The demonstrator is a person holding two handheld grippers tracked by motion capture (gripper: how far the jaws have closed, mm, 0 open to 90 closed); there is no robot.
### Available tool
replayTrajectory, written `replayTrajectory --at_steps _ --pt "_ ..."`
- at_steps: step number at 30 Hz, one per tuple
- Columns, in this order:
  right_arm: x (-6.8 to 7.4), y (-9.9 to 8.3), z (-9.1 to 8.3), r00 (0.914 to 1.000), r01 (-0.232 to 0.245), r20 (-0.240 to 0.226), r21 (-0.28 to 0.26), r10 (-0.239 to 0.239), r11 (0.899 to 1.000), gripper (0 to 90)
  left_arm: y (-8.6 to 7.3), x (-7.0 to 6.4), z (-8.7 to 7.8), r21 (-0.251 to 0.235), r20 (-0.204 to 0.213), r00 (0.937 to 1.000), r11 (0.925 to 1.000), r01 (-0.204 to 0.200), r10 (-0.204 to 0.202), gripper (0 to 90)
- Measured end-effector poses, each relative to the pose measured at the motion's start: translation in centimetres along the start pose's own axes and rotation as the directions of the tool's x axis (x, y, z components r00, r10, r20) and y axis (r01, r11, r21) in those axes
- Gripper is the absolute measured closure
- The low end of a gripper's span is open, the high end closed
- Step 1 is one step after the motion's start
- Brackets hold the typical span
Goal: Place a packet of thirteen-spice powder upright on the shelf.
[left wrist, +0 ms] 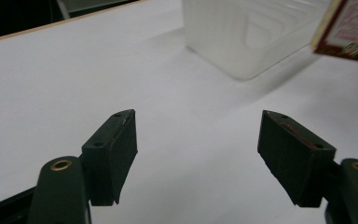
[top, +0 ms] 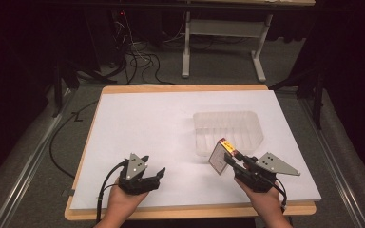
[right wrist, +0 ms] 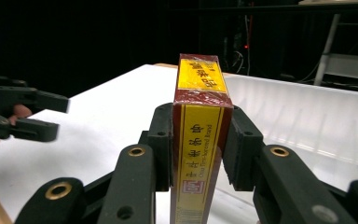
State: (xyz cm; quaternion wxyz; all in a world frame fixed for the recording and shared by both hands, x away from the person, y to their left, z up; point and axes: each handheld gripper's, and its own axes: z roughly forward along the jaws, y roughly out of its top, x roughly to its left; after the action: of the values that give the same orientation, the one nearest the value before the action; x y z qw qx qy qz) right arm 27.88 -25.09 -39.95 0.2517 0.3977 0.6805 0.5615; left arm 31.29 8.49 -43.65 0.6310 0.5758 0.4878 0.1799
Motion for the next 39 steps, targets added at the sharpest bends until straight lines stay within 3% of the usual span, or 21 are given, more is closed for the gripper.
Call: replayTrajectory --at_steps 3,6,10,14,19,26,32,34,36,39 --pt "-0.5 0.0 -0.3 0.9998 -0.005 0.018 -0.007 0.005 1.000 68.7 0.2 2.0 -0.2 -0.027 -0.041 0.9991 0.9996 0.010 -0.011 28.7" --pt "-0.8 0.1 -0.4 0.9994 -0.014 0.031 -0.012 0.014 1.000 68.7 0.2 3.6 -0.5 -0.057 -0.064 0.9961 0.9968 0.057 -0.060 28.3" --pt "-1.1 0.2 -0.6 0.9987 -0.016 0.049 -0.015 0.017 1.000 68.7 0.9 4.6 -1.0 -0.111 -0.094 0.9915 0.9906 0.080 -0.090 28.5" --pt "-1.6 0.3 -1.0 0.9976 -0.013 0.067 -0.021 0.015 1.000 68.7 1.1 4.6 -1.2 -0.129 -0.087 0.9916 0.9880 0.084 -0.096 28.6" --pt "-2.3 0.6 -1.5 0.9950 -0.020 0.097 -0.038 0.024 0.999 68.7 0.5 4.2 -1.0 -0.097 -0.074 0.9961 0.9944 0.040 -0.047 28.4" --pt "-3.1 1.3 -2.3 0.9878 -0.008 0.155 -0.067 0.019 0.998 68.7 0.2 3.7 -0.7 -0.089 -0.067 0.9970 0.9955 0.032 -0.038 27.8" --pt "-4.0 2.0 -2.7 0.9754 0.001 0.220 -0.090 0.019 0.996 68.7 0.2 3.3 -0.6 -0.083 -0.047 0.9987 0.9964 0.017 -0.021 27.4" --pt "-4.3 2.1 -2.7 0.9670 0.020 0.255 -0.093 0.004 0.995 68.7 0.1 3.3 -0.6 -0.066 -0.038 0.9993 0.9978 0.005 -0.008 27.4" --pt "-4.8 2.2 -2.5 0.9603 0.007 0.278 -0.100 0.021 0.995 68.7 0.0 3.4 -0.5 -0.054 -0.034 0.9994 0.9985 -0.011 0.009 27.3" --pt "-5.6 2.4 -2.1 0.9491 -0.015 0.311 -0.104 0.047 0.994 68.7 0.0 3.5 -0.5 -0.055 -0.033 0.9995 0.9985 -0.005 0.003 26.9"
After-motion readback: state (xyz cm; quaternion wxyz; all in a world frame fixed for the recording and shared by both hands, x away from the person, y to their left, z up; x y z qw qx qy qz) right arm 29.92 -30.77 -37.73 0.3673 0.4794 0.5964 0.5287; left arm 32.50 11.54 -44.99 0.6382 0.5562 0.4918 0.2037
